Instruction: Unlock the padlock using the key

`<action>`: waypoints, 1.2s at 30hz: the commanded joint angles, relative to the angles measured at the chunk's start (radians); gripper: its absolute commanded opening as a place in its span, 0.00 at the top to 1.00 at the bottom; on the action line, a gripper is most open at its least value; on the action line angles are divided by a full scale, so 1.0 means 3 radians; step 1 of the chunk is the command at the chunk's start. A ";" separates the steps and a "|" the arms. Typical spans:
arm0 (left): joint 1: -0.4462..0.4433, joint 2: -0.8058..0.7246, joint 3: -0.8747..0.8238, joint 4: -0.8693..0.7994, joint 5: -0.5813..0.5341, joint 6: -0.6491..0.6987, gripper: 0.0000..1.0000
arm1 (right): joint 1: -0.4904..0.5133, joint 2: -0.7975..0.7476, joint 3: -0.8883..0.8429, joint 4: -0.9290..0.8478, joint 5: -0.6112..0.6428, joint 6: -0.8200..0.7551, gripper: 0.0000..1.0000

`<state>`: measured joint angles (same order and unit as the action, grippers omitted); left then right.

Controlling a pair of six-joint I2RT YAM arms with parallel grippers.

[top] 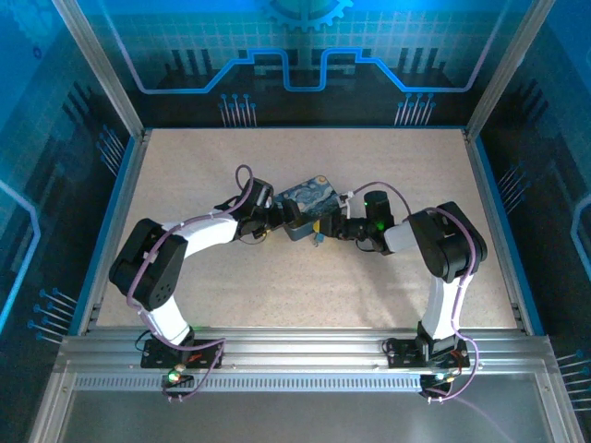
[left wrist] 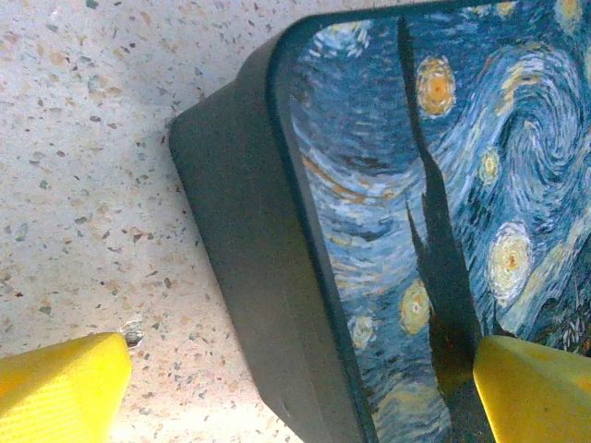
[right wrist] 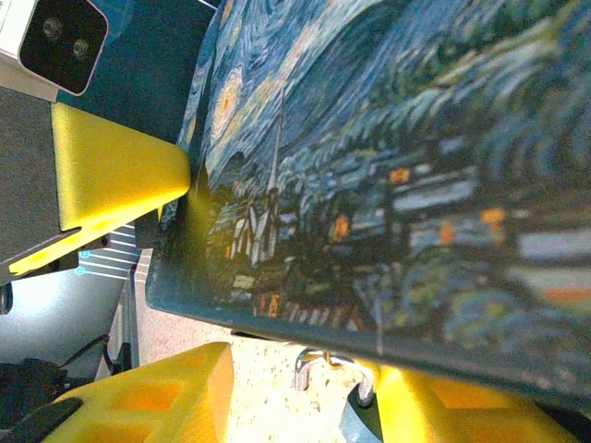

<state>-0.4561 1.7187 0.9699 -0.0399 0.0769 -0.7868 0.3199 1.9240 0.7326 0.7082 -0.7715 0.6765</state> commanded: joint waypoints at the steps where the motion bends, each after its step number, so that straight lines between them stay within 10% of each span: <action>1: -0.0024 0.0021 -0.0001 -0.0031 0.0027 -0.0023 0.03 | -0.0018 0.0015 -0.0062 0.0099 -0.0178 0.0002 0.58; 36: -0.0023 -0.0015 -0.0042 -0.0049 -0.0012 -0.0011 0.03 | -0.0068 -0.0028 -0.0059 -0.0275 -0.0045 -0.0075 0.96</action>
<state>-0.4564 1.7187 0.9699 -0.0402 0.0761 -0.7868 0.3065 1.9240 0.7086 0.6521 -0.7895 0.6548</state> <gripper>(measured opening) 0.968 0.050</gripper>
